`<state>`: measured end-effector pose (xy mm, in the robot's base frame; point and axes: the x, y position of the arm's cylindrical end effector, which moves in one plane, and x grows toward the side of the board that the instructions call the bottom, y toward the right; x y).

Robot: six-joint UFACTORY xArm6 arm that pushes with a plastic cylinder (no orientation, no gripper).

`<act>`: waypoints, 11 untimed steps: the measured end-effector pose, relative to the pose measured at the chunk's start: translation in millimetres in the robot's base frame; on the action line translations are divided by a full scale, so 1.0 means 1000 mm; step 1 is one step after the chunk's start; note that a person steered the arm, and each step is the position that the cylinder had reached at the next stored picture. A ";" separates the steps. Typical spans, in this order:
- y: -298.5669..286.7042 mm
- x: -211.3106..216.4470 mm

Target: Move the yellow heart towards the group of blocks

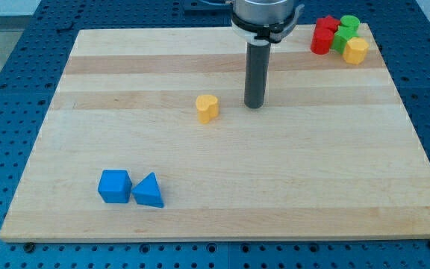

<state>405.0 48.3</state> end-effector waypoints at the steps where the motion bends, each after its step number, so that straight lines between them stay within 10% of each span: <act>1: -0.027 0.036; 3: -0.137 0.040; 7: 0.011 -0.036; 9: -0.065 -0.017; 11: -0.022 0.015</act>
<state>420.2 26.5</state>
